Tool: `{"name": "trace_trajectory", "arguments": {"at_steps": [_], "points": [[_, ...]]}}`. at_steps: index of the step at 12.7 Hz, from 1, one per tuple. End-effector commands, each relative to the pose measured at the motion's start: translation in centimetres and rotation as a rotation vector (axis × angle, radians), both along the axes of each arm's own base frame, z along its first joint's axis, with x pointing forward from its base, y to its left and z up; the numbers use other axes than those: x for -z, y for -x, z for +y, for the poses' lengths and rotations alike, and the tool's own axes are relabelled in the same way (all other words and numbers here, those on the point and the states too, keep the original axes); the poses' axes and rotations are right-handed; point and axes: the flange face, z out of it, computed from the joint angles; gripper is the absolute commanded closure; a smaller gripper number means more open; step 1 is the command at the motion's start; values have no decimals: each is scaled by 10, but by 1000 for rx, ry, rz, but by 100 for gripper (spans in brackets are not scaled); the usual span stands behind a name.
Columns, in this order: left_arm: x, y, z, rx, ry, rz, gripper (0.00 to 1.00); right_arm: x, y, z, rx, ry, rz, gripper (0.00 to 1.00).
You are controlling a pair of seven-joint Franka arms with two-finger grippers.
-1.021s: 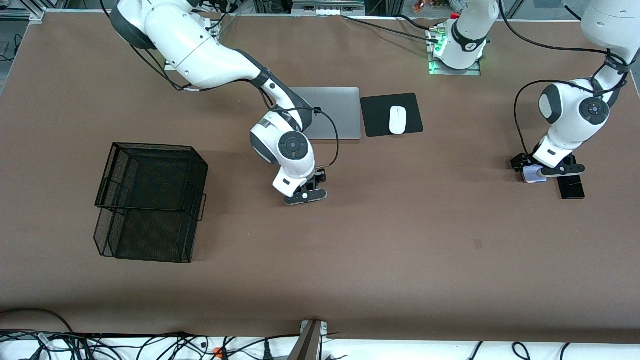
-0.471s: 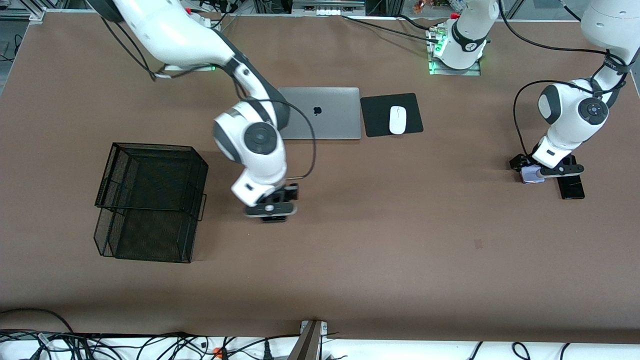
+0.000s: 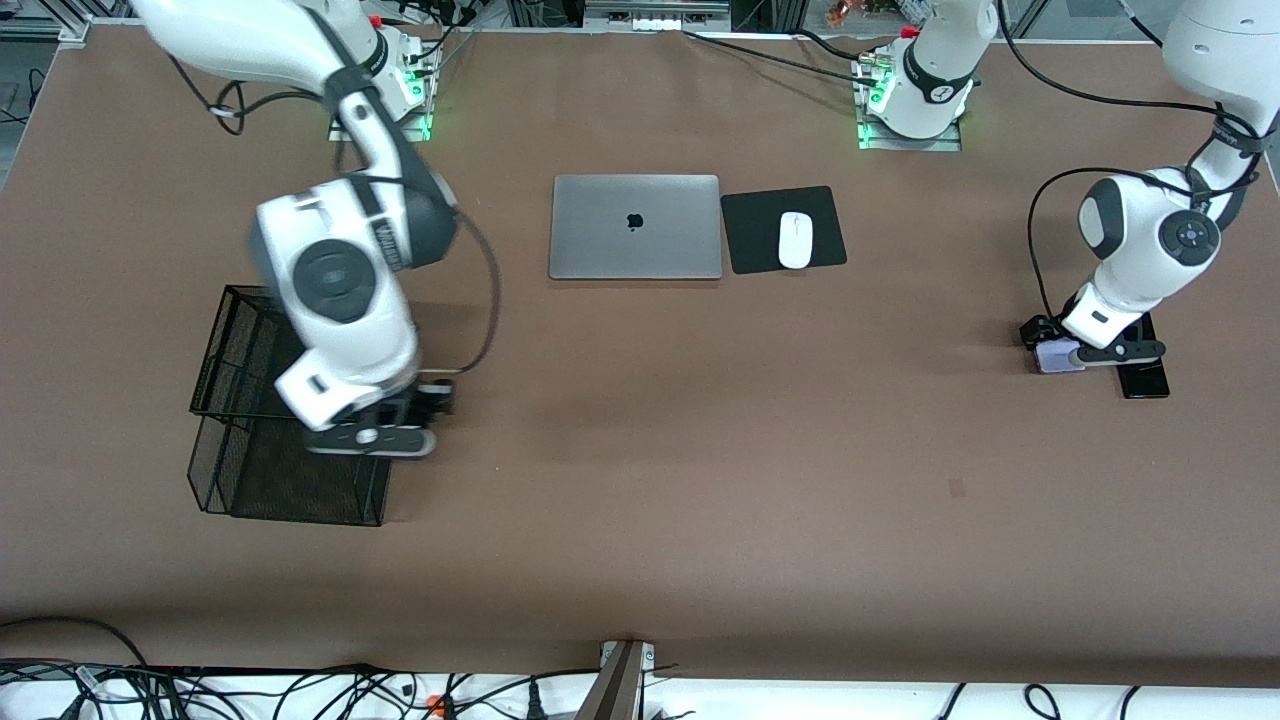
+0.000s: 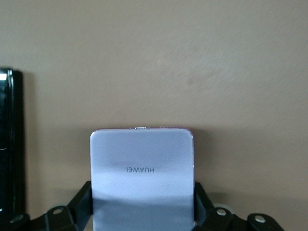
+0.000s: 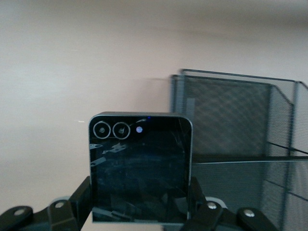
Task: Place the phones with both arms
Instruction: 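Lower the flip phone into the mesh basket and open the right gripper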
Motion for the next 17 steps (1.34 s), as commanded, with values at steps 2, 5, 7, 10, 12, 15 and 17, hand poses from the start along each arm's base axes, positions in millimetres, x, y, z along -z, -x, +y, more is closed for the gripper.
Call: {"name": "trace_trajectory", "arguments": {"at_steps": [2,5,7,10,12,15,17], "points": [[-39,-40,-12,-7,-10,71,100,-13,-3,-82,-12,18,75,100],[-46,-55,-28,-19,-6,75,100,7,-6,-129,9,48,113,100],[-44,-76,-75,-29,17,57,100,13,1,-161,40,-15,155,100],[-29,-105,-164,20,32,46,100,21,39,-190,87,-66,138,100],[-22,-115,-233,8,37,31,100,24,64,-214,77,-60,124,100],[-27,-125,-355,-54,19,32,100,42,89,-244,93,-146,142,100],[-40,-129,-440,-119,9,38,100,60,94,-251,99,-154,133,100]]}}
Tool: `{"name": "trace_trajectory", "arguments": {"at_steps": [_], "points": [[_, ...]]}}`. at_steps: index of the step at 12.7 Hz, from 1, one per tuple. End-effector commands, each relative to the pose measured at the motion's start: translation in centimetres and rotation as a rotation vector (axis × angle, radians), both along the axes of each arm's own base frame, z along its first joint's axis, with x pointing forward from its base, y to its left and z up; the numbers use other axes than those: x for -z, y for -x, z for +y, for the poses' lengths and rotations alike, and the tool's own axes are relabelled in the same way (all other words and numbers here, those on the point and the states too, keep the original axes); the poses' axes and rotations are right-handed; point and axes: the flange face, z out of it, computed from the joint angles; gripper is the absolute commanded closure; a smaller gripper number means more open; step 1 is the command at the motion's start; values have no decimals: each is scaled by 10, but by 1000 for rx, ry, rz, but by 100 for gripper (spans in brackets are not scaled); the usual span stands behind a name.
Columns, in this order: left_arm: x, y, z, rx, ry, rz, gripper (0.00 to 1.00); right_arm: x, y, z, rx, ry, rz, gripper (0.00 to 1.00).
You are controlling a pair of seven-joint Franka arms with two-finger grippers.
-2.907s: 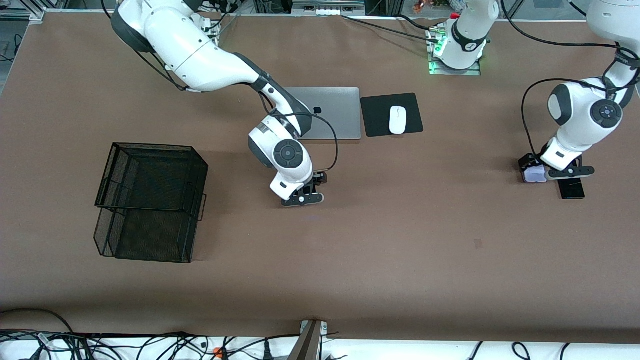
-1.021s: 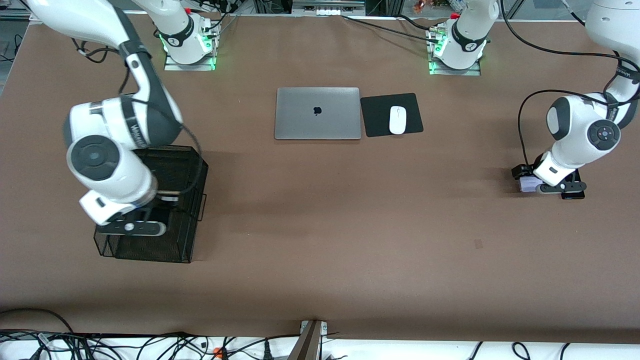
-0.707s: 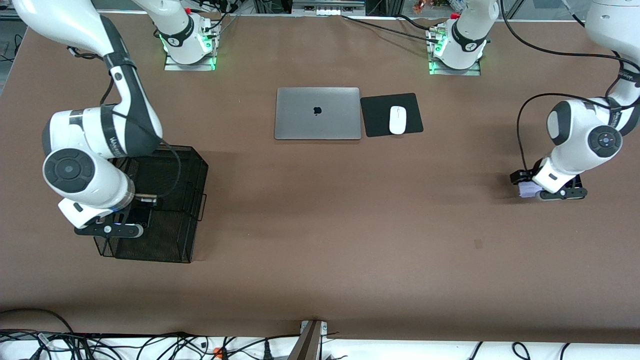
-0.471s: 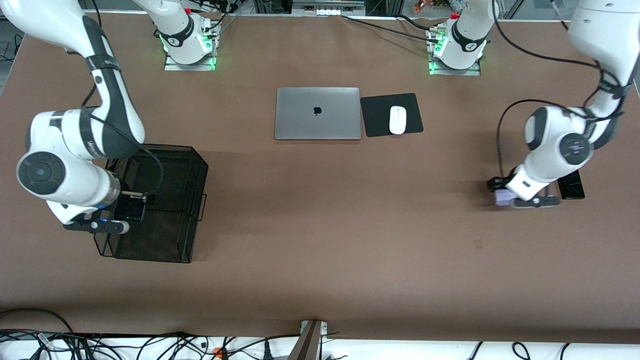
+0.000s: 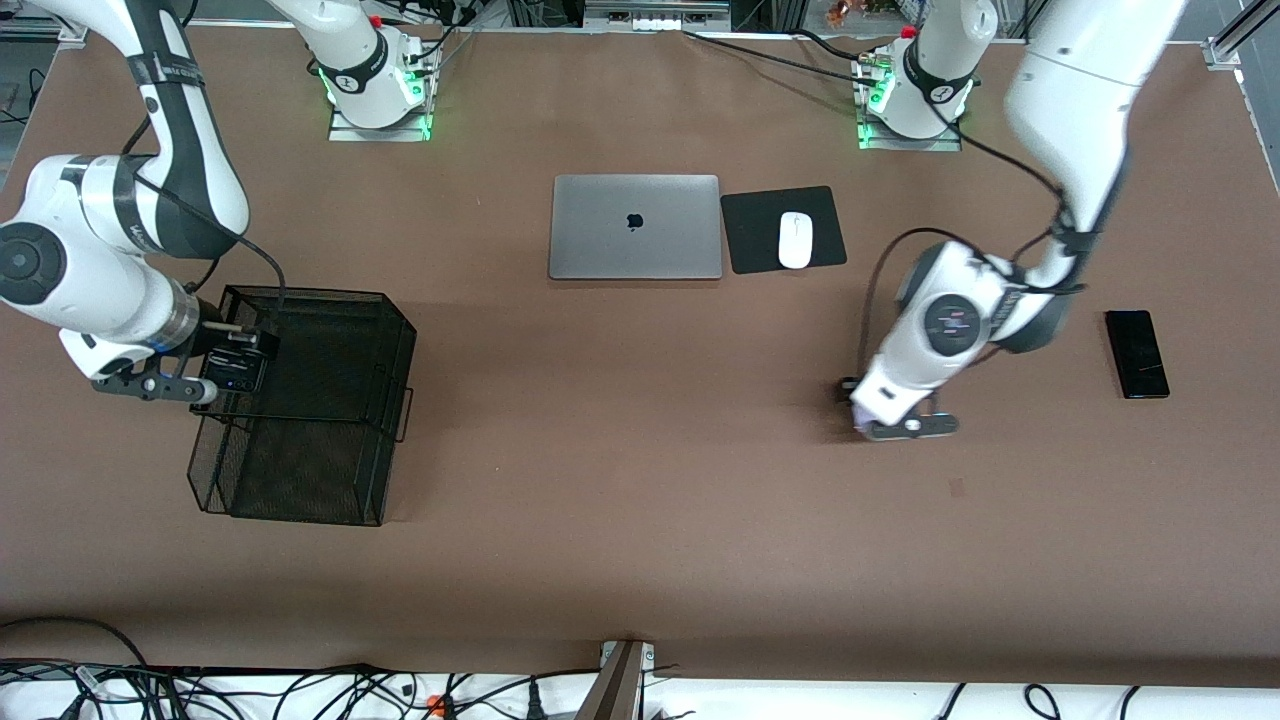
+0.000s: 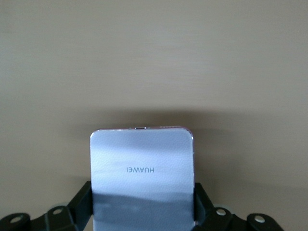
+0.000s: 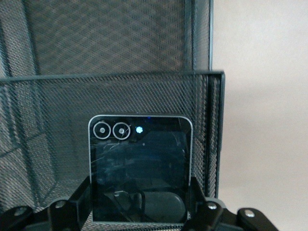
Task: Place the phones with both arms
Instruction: 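Carry the white phone beside the laptop and release it with the left gripper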
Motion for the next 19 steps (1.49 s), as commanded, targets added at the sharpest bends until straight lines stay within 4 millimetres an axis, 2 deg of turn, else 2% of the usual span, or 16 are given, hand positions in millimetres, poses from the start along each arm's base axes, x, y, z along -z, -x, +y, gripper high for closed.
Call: {"name": "trace_trajectory", "arguments": {"at_steps": [1,3,4,5,6,7,9,10,11,14,15,16,17,18,19], "points": [[-22,-13,-103,-67,3,2,100,17,15,-3,3,-35,-28,100],[-27,-2,-160,-80,51,-2,100,32,15,-2,13,-47,-36,100],[-25,10,-191,-68,60,-6,100,36,15,-2,11,-47,-30,100],[-25,16,-214,-61,71,-16,100,36,14,-1,2,-48,-33,77],[-24,20,-233,-49,82,-26,100,37,12,-2,-2,-48,-40,30],[-22,27,-259,-20,97,-37,100,34,10,-1,-4,-47,-61,5],[-10,37,-312,6,126,-76,100,29,6,-1,-6,-47,-75,1],[-3,41,-329,14,125,-98,100,24,3,-1,-8,-45,-86,1],[8,50,-342,35,102,-120,100,11,-6,2,-15,-44,-112,1],[26,60,-354,33,72,-148,100,-47,-37,39,-62,-47,-131,0],[26,59,-354,24,75,-150,100,-62,-46,52,-75,-49,-123,0],[28,60,-354,18,73,-148,93,-79,-49,62,-77,-49,-119,0],[29,60,-354,15,72,-147,50,-93,-52,69,-84,-49,-126,1],[27,58,-353,12,72,-152,1,-101,-53,82,-101,-51,-131,0],[23,54,-350,-4,73,-160,0,-103,-53,87,-101,-51,-131,0]]}}
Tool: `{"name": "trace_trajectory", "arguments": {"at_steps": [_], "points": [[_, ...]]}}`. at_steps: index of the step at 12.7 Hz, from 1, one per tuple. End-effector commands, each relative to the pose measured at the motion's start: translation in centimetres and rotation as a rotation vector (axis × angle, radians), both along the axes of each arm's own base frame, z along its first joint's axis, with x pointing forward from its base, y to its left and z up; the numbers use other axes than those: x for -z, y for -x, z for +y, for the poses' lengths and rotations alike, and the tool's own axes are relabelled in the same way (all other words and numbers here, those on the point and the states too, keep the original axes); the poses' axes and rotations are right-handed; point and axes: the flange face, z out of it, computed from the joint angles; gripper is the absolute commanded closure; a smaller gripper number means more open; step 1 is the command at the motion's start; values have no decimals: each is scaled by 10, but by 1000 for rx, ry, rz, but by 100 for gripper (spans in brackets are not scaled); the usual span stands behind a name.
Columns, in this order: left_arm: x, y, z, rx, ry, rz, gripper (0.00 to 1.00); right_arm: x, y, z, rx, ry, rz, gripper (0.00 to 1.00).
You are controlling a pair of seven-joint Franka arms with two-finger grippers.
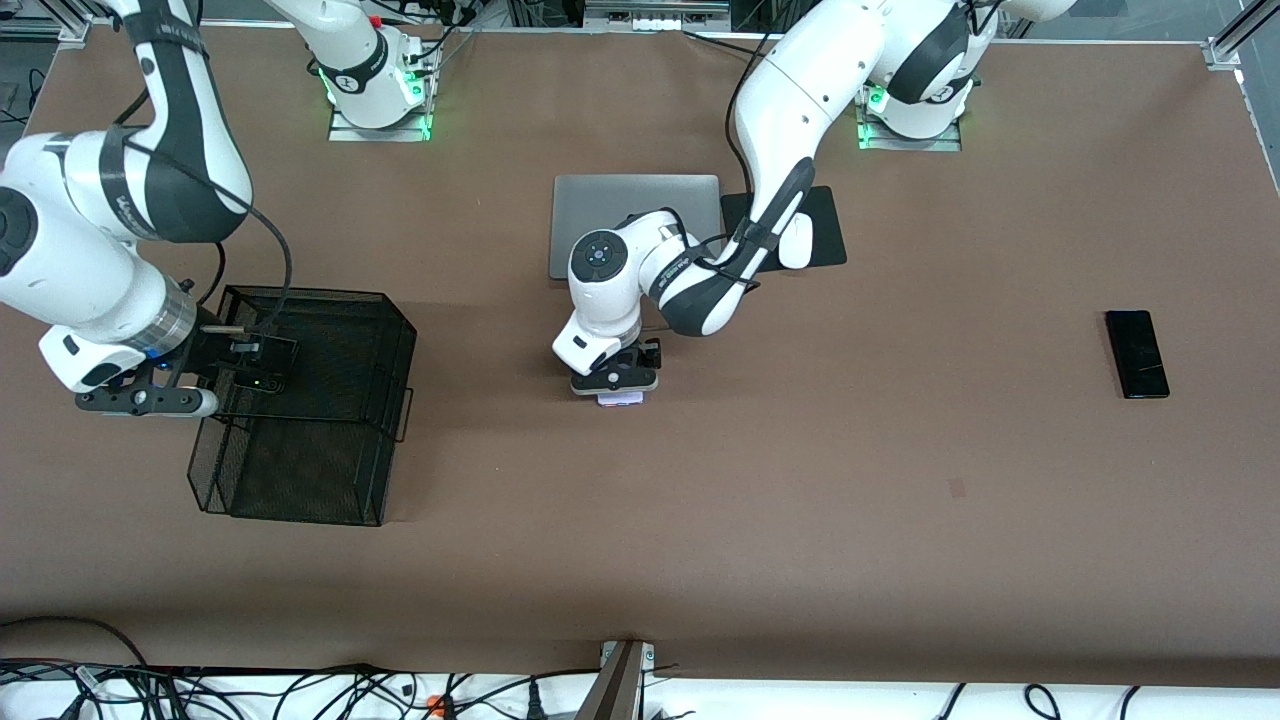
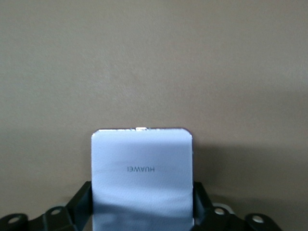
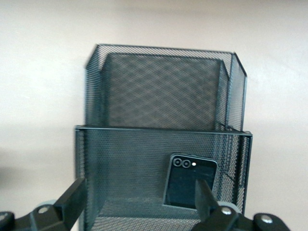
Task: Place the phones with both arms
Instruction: 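Carry the white phone beside the laptop and release it with the left gripper, then grasp the white phone with the right gripper while the left gripper grasps the smartphone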
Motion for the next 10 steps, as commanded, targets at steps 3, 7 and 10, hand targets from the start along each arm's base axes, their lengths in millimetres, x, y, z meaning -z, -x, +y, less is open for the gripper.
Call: {"name": "trace_trajectory", "arguments": {"at_steps": [3,7,10], "points": [[-43,-40,30,-108,8,6,0,-5,-5,16,10,-14,13,0],[-68,-74,127,-105,-82,126,0,-20,1,92,4,-21,-25,0],[-47,-80,222,-45,-145,238,0,10,7,187,48,-30,-6,0]]}}
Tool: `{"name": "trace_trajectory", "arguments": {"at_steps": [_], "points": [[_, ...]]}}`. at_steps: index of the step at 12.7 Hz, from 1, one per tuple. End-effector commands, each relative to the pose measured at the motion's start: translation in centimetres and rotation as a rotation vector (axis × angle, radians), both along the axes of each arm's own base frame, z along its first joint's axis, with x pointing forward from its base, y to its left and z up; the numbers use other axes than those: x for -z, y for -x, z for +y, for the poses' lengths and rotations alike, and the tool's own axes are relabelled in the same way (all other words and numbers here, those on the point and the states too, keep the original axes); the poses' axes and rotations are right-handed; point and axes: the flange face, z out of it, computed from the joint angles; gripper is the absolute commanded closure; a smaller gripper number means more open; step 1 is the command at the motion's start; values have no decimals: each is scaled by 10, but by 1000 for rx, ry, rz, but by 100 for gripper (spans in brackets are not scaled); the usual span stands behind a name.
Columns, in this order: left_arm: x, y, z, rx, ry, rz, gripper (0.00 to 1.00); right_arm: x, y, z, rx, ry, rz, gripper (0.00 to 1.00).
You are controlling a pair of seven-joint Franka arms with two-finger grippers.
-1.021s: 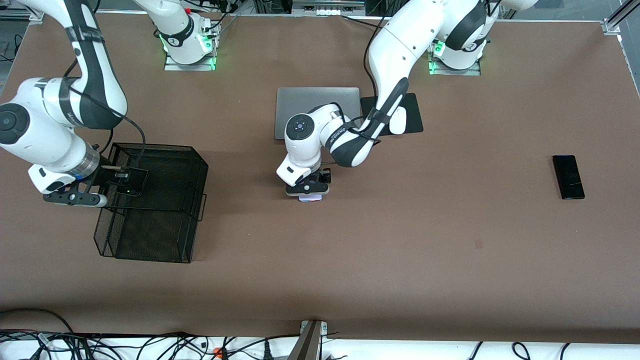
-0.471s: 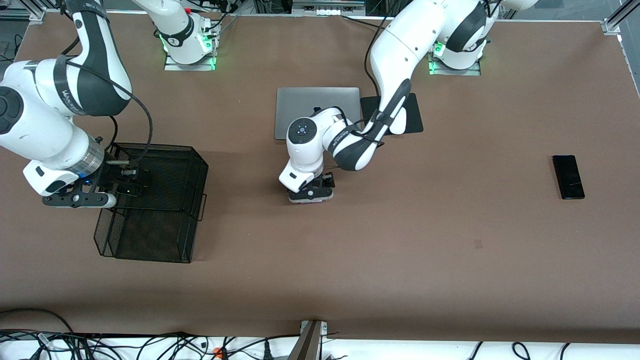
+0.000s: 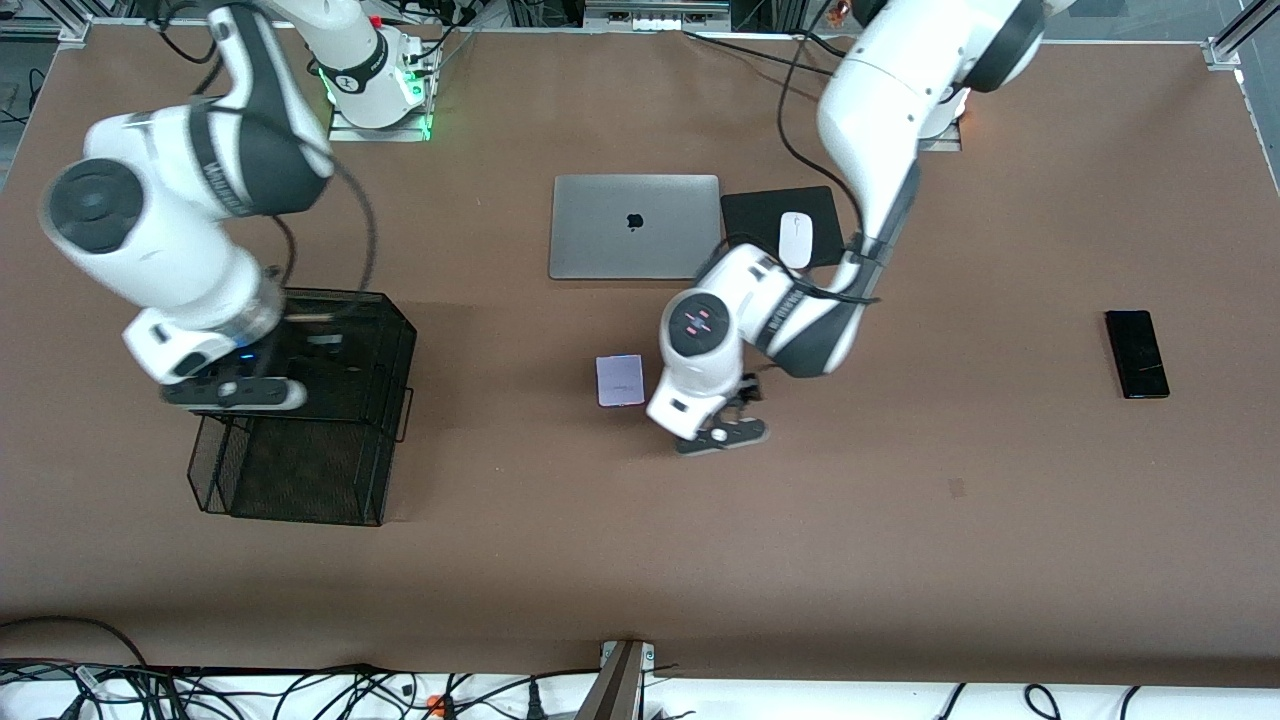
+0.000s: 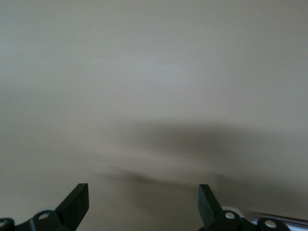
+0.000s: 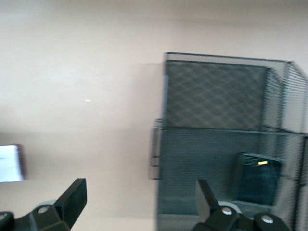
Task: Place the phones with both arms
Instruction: 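Grasp the white phone with the right gripper while the left gripper grasps the smartphone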
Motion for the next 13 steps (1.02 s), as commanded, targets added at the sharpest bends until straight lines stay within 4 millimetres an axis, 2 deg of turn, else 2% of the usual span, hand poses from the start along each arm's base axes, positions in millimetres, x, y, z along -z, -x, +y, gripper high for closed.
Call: {"name": "trace_trajectory", "arguments": {"at_steps": [1,3,4,5,6,7,9,13], "points": [[7,11,83,76,-15,119,0,37,4,92,70,-6,29,0],[12,9,147,137,-17,175,0,79,27,173,67,0,37,0],[10,7,182,181,-20,198,0,104,37,203,58,-7,31,0],[5,5,222,227,-37,213,0,128,44,224,39,-17,20,0],[-1,5,263,246,-41,227,0,153,49,240,19,-29,6,0],[-7,7,294,275,-43,242,0,174,54,254,-1,-43,-7,0],[-16,13,374,253,-62,261,0,204,60,269,1,-87,-9,0],[-5,39,483,335,-100,179,0,246,75,287,-28,-95,-15,0]]}}
